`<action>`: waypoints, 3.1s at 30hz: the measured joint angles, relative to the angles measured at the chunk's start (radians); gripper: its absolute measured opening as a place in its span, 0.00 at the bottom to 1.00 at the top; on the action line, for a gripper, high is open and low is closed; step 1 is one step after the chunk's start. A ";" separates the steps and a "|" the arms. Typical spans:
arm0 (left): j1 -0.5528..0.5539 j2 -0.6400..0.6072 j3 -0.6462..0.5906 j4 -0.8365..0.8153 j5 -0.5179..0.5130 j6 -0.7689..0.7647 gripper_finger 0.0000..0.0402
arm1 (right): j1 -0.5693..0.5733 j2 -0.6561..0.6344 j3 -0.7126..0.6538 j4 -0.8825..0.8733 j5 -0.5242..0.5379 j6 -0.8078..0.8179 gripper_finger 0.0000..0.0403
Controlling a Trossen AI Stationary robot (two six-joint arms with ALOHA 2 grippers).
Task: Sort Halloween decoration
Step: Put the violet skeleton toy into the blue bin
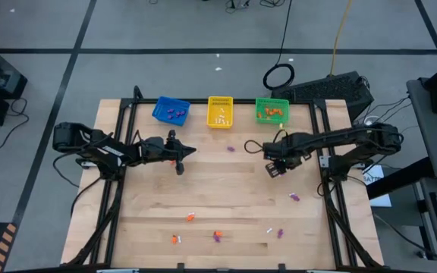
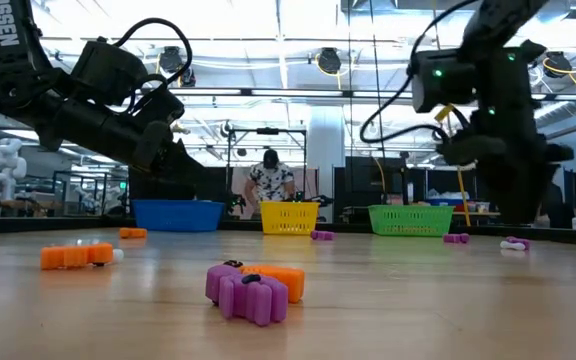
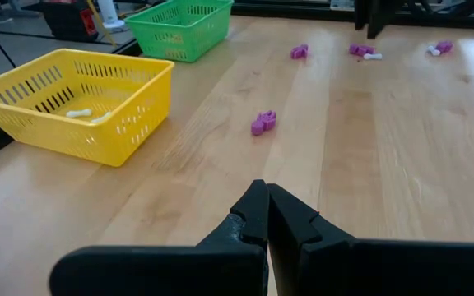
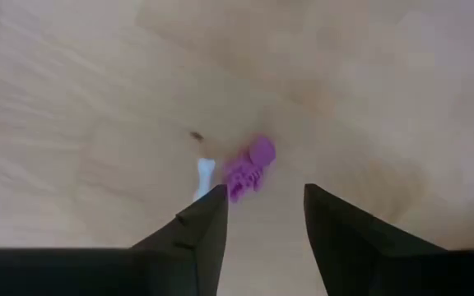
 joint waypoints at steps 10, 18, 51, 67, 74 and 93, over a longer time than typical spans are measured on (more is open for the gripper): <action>0.000 0.000 0.000 0.000 0.000 0.000 0.00 | 0.018 0.001 -0.096 0.199 0.016 0.056 0.37; 0.000 0.000 0.000 -0.003 0.000 0.000 0.00 | 0.023 0.001 -0.099 0.189 0.063 0.045 0.36; 0.005 0.000 -0.068 0.150 -0.004 0.026 0.00 | 0.201 0.000 -0.025 0.576 0.165 -0.415 0.01; 0.058 -0.003 -0.195 0.416 -0.002 0.026 0.00 | 0.072 0.204 0.037 1.311 0.322 -0.668 0.01; 0.058 -0.003 -0.196 0.416 0.000 0.026 0.00 | -0.002 0.348 0.310 1.219 0.285 -0.798 0.01; 0.053 -0.003 -0.197 0.383 0.064 0.033 0.00 | -0.143 0.854 0.991 1.117 0.265 -0.929 0.01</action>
